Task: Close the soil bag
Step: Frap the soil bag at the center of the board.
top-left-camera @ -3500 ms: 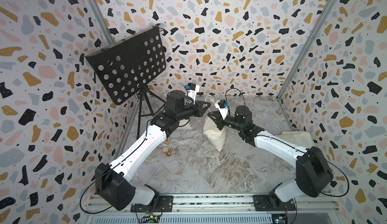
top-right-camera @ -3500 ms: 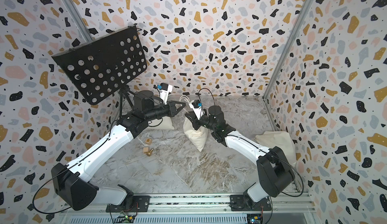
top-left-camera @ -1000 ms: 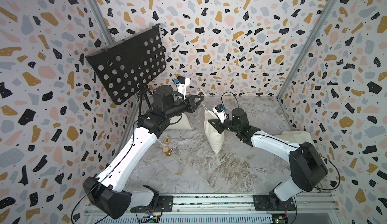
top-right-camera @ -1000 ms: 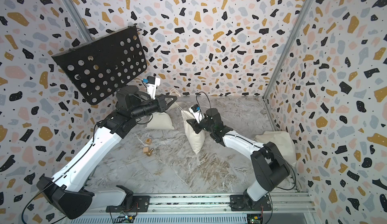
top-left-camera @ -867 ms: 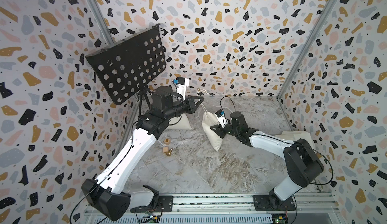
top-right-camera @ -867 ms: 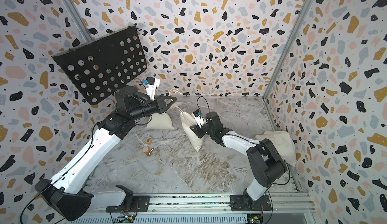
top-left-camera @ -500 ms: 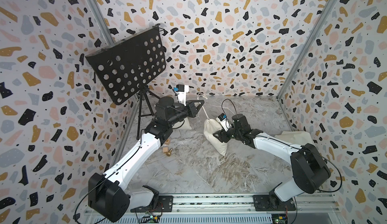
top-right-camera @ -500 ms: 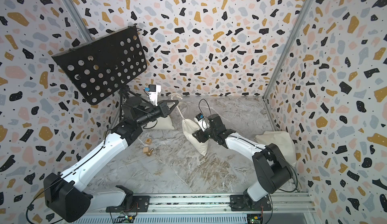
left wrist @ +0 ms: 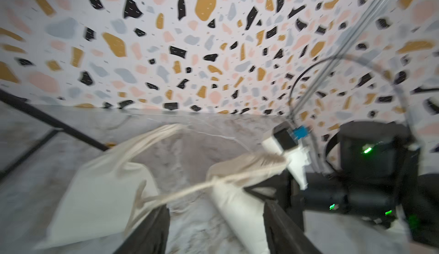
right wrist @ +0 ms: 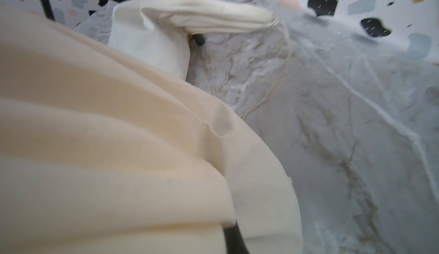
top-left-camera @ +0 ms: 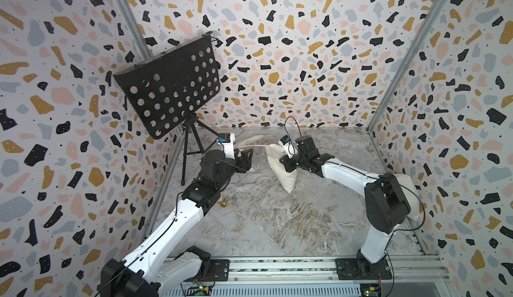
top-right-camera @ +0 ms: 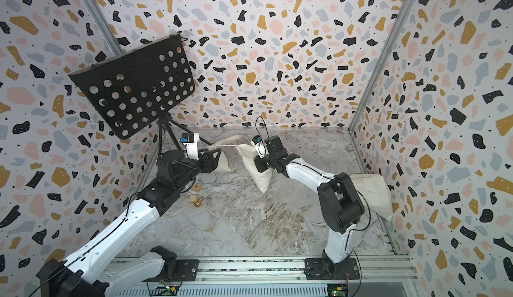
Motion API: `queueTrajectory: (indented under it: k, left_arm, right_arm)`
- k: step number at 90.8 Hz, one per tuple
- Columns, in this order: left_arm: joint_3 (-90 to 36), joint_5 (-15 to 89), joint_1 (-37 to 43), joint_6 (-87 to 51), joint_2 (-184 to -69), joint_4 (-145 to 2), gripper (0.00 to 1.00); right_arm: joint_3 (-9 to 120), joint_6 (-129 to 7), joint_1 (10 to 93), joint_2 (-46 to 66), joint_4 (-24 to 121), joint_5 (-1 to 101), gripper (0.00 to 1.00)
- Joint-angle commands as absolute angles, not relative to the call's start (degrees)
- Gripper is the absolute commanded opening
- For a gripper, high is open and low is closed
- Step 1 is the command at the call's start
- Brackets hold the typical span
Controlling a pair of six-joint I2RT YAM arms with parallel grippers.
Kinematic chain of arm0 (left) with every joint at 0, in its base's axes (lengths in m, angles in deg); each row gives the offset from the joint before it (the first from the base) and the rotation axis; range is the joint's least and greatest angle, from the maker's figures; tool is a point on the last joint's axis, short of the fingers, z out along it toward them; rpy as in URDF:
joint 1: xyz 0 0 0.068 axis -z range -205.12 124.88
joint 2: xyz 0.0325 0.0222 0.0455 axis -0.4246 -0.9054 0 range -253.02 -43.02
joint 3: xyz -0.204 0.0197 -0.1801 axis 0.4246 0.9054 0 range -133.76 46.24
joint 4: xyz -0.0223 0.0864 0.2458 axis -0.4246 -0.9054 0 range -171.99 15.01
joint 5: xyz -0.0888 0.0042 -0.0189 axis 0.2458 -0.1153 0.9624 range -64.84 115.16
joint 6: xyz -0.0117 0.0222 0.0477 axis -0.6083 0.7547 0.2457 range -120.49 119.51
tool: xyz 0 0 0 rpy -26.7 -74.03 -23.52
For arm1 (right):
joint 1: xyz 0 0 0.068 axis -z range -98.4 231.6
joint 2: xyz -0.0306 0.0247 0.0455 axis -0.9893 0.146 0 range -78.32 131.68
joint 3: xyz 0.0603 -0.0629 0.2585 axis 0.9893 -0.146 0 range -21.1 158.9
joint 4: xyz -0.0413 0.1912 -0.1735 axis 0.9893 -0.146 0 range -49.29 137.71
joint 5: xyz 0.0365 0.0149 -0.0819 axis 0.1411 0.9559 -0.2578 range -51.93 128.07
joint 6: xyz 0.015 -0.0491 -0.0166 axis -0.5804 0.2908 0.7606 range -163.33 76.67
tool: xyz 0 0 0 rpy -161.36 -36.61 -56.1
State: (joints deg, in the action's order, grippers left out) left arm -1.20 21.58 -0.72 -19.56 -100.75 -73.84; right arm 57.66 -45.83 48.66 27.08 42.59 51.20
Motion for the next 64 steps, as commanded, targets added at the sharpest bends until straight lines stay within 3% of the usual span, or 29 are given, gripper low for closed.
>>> queueTrajectory:
  k: [1, 6, 13, 25, 40, 51, 64]
  left_arm:
    - [2.43, 5.39, -1.56, -12.07, -97.56, -76.33, 0.89]
    - [3.67, 3.0, -1.97, -10.89, -96.79, -76.5, 0.99]
    - [5.15, 1.82, -2.67, -10.12, -96.44, -76.41, 1.0]
    - [6.63, 2.77, -3.61, -9.67, -96.15, -75.78, 1.0]
    - [7.5, 5.08, -3.83, -7.51, -96.0, -74.66, 1.0]
    - [7.04, 7.27, -3.92, -6.34, -95.88, -75.45, 1.0]
    - [6.57, 8.68, -3.93, -6.11, -93.75, -76.64, 1.0]
  right_arm:
    - [67.32, -45.08, 48.91, 28.5, 42.32, 46.07, 0.05]
    - [72.28, -45.13, 48.78, 31.65, 39.97, 45.96, 0.08]
    - [77.55, -45.36, 48.52, 36.75, 36.75, 47.2, 0.18]
    - [79.97, -44.8, 48.1, 39.82, 31.45, 50.96, 0.52]
    - [74.57, -41.33, 49.01, 32.36, 25.01, 50.25, 0.9]
    - [65.88, -41.47, 51.36, 20.89, 20.13, 47.99, 0.99]
    - [54.27, -43.09, 54.9, 7.96, 13.01, 30.04, 1.0]
